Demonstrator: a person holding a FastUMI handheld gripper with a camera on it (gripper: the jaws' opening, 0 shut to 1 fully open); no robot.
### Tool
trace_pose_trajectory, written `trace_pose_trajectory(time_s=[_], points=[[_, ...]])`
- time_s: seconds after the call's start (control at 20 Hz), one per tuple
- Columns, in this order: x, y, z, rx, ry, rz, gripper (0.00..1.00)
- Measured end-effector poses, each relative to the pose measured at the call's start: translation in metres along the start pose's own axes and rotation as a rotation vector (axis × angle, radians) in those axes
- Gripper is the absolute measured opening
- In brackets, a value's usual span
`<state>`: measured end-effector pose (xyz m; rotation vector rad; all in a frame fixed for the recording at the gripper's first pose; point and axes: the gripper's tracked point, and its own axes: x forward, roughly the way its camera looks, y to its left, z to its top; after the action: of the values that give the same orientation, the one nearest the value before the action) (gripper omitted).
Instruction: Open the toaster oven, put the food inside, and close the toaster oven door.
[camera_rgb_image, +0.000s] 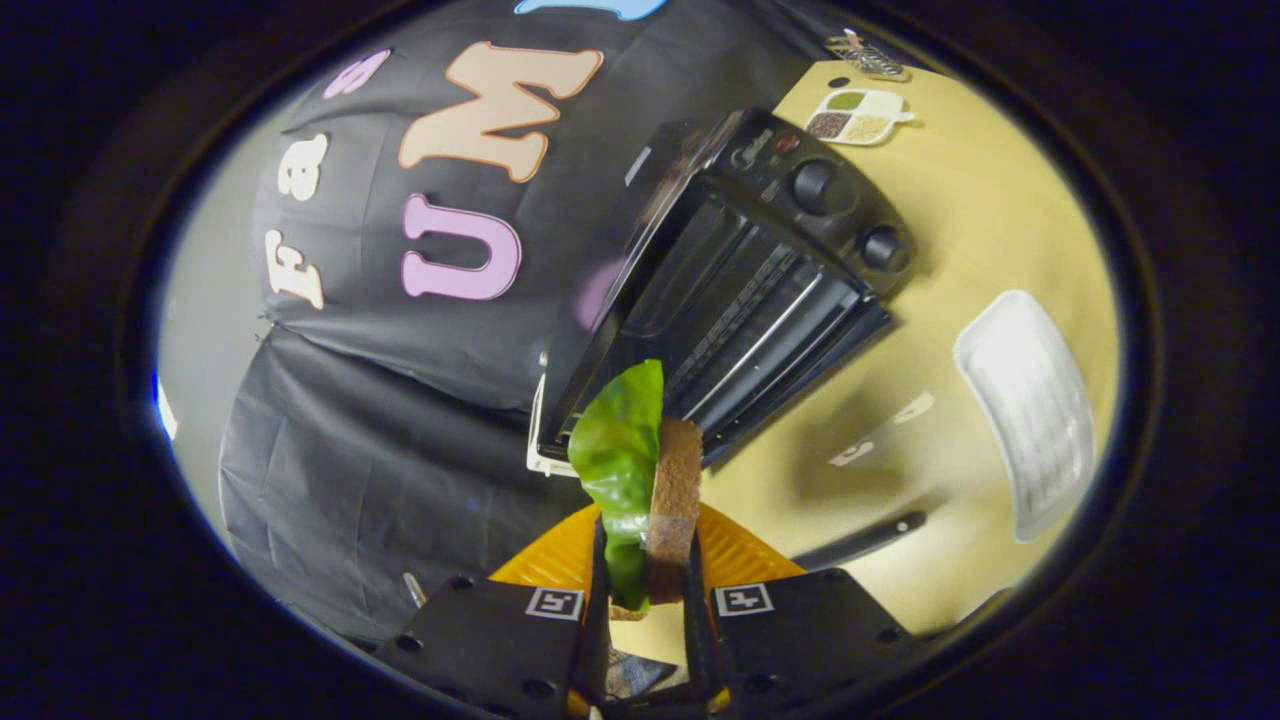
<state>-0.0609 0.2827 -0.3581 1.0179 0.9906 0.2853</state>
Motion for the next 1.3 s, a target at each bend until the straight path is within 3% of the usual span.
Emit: trace_pose_trajectory(time_s=[0.55,0.95,1.15,1.3], points=[[0.100,-0.009,0.060,0.002,-0.223,0.056,0.33],[0.130,-0.023,0.088,-0.063,-0.290,0.010,0.33],[0.136,-0.033,0.093,-0.112,-0.301,-0.022,0.37],[0.133,-0.036,0.094,-0.199,-0.296,-0.085,0.58]])
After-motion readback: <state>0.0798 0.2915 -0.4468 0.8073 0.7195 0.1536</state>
